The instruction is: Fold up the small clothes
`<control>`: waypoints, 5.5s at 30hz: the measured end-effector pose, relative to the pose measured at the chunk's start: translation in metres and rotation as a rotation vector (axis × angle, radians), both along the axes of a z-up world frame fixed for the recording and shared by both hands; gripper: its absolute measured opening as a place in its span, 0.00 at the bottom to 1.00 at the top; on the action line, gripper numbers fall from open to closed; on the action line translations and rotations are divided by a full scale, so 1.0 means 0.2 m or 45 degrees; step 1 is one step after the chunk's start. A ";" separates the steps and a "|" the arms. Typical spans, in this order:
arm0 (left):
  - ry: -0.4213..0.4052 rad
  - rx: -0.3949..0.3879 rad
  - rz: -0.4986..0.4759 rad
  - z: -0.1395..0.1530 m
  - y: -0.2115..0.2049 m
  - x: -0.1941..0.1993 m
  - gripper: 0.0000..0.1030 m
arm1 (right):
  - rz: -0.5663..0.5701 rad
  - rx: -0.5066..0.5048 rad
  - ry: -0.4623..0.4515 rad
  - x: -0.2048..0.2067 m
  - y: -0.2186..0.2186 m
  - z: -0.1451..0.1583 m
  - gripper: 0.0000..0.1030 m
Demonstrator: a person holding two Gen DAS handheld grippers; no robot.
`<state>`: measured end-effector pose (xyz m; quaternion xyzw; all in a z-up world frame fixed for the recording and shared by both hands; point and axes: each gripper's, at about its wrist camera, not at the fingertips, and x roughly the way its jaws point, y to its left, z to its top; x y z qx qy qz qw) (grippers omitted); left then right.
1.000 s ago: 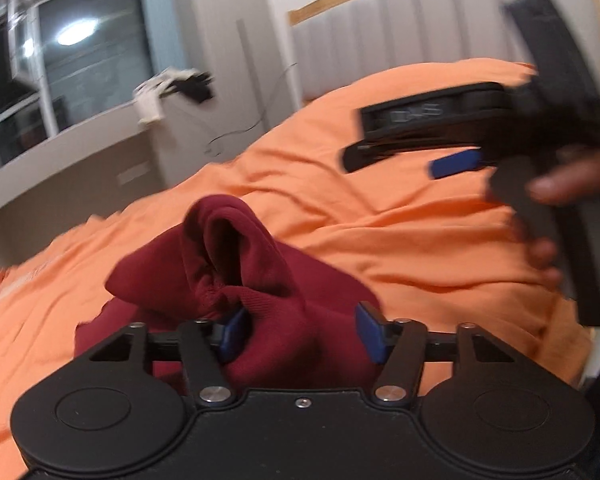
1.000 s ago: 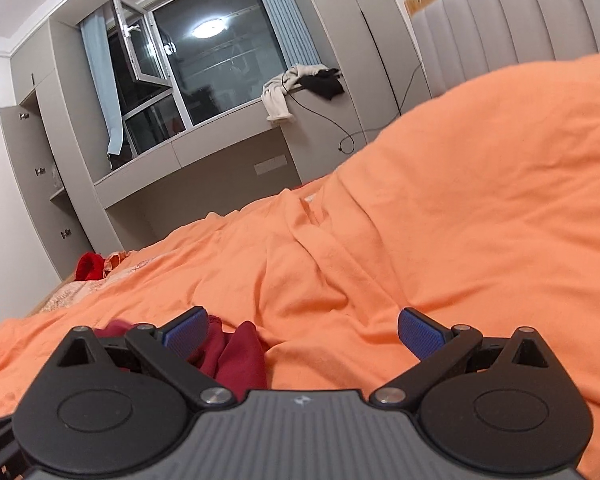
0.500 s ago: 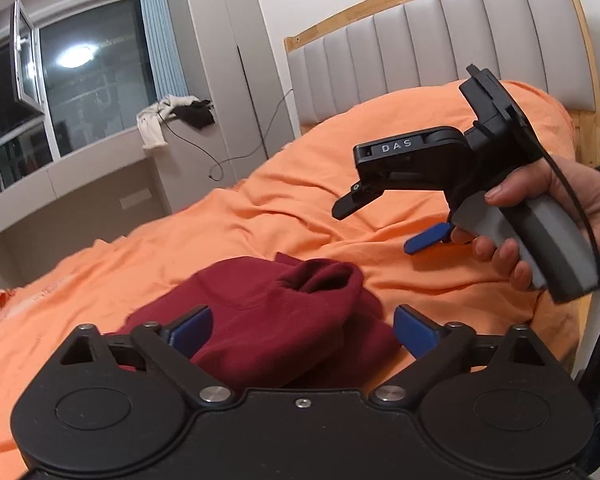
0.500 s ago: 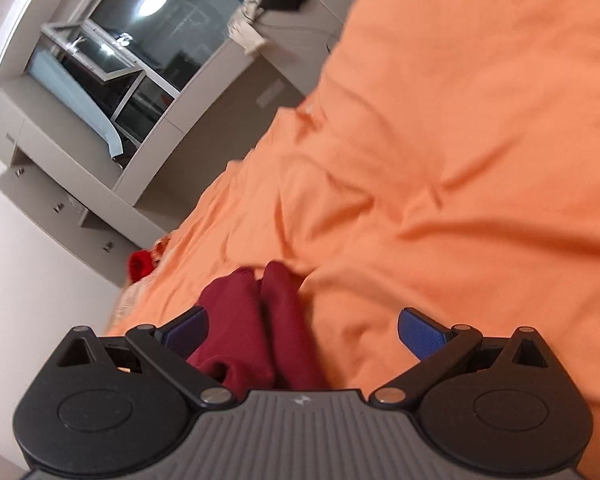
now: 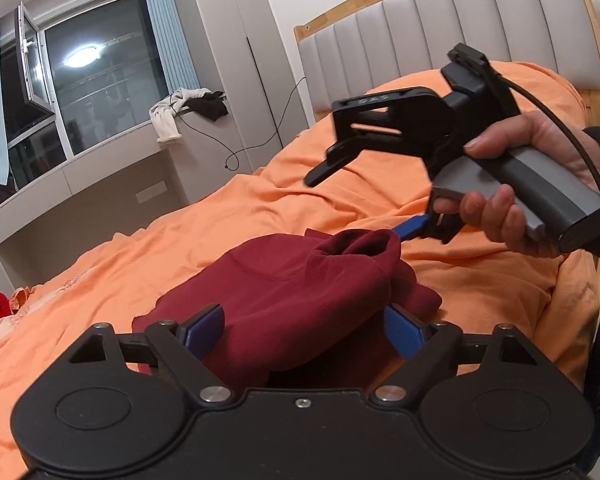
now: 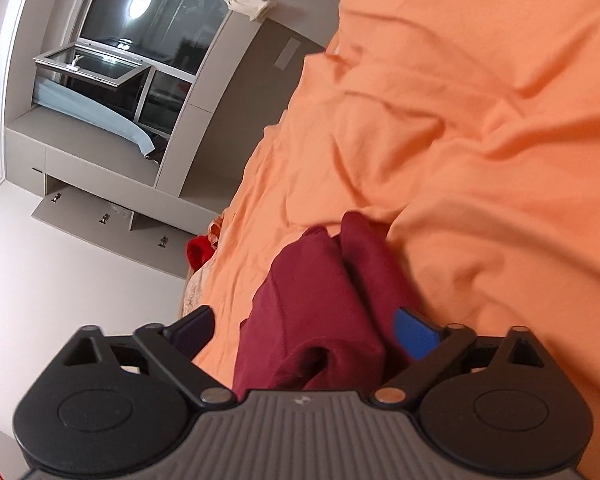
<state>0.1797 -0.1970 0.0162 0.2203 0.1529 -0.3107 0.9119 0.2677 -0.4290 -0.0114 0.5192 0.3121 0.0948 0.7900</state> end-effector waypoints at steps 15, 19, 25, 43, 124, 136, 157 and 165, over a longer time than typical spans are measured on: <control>0.094 -0.003 -0.035 -0.07 -0.06 0.04 0.35 | -0.063 -0.114 -0.009 0.02 0.04 -0.05 0.12; 0.102 -0.060 -0.020 -0.05 -0.06 0.05 0.22 | -0.080 -0.197 -0.121 -0.03 0.02 0.04 0.06; 0.174 -0.130 -0.021 -0.05 -0.13 0.06 0.18 | -0.132 -0.294 -0.186 -0.10 -0.03 0.11 0.05; 0.132 -0.009 -0.089 -0.19 -0.17 0.00 0.33 | -0.066 -0.342 -0.106 -0.14 -0.05 0.05 0.66; 0.398 -0.613 0.437 -0.30 0.53 0.30 0.99 | 0.077 -1.223 -0.495 -0.32 0.41 0.17 0.15; 0.395 -0.614 0.438 -0.31 0.53 0.30 0.99 | 0.075 -1.356 -0.420 -0.31 0.44 0.17 0.24; 0.371 -0.598 0.444 -0.30 0.51 0.29 0.99 | -0.001 -0.335 -0.103 -0.10 -0.08 -0.05 0.82; 0.366 -0.588 0.445 -0.30 0.50 0.28 0.99 | 0.054 -0.494 -0.116 -0.06 0.02 -0.10 0.45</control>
